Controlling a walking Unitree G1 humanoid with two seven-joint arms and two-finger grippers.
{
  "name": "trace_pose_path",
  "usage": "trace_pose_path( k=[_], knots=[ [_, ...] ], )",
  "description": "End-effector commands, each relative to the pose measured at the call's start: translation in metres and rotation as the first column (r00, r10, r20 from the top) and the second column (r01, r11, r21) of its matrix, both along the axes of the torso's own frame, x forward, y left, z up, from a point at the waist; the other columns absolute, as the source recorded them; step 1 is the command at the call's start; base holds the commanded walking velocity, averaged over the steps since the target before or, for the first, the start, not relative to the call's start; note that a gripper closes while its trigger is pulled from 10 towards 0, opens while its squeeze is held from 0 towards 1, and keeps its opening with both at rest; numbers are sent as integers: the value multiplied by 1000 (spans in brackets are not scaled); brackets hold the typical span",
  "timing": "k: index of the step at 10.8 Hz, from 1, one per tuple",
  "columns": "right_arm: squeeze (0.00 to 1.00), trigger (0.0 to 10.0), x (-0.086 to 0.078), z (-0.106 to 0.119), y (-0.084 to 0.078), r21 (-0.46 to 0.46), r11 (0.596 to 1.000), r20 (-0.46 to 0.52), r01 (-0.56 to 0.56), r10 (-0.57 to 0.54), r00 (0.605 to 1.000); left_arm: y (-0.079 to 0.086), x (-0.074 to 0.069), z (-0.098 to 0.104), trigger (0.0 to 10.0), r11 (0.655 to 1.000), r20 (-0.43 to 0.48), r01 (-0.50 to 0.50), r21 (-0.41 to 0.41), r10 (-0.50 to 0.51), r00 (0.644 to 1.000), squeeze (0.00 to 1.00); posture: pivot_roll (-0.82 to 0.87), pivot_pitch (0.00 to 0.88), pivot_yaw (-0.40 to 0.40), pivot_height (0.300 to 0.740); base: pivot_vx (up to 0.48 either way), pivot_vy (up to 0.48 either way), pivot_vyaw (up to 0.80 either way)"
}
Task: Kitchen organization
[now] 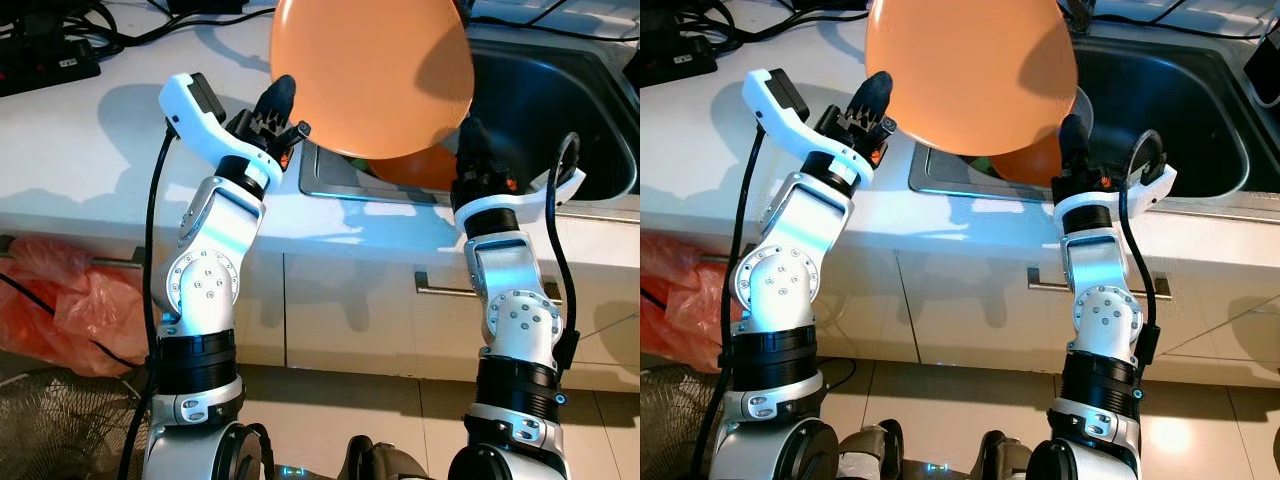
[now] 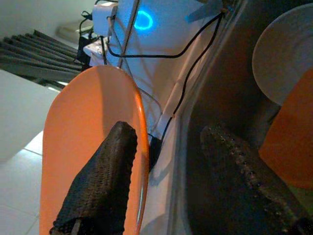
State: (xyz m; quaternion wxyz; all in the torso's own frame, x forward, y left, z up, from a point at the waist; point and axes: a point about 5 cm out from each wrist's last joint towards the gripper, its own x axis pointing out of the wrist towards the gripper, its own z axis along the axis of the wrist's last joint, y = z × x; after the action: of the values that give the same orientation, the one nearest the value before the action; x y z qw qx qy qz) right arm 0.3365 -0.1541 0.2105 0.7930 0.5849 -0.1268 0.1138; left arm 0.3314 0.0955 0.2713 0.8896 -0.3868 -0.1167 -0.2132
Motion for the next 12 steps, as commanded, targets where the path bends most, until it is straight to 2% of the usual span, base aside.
trace_pose_path(
  k=[1,4,7,8,9,12],
  knots=[
    [0,10000,-2,4,-3,8,1000,18,10,-10,1000,-24,-6,17,10000,994,64,91,-64,-87,994,0,98,167,-29,740,0,0,0],
    [0,10000,-3,2,-2,9,1000,13,5,-5,1000,-34,-9,12,10000,988,48,151,-25,-150,988,0,103,175,-31,740,0,0,0],
    [0,10000,-3,1,-2,9,1000,10,5,-5,1000,-37,-10,11,10000,985,44,169,-14,-169,985,0,103,179,-32,740,0,0,0],
    [0,5412,-3,1,-3,7,1000,8,13,-13,1000,-37,-10,10,10000,985,42,170,-12,-170,985,0,102,179,-31,740,0,0,0],
    [0,0,-3,1,-4,10,1000,9,20,-20,1000,-37,-10,10,10000,985,39,174,-8,-173,984,0,101,178,-30,740,0,0,0],
    [0,0,-4,2,-4,16,1000,25,18,-19,1000,-39,-10,8,10000,984,25,178,2,-178,984,0,102,178,-29,740,0,0,0]
  ],
)
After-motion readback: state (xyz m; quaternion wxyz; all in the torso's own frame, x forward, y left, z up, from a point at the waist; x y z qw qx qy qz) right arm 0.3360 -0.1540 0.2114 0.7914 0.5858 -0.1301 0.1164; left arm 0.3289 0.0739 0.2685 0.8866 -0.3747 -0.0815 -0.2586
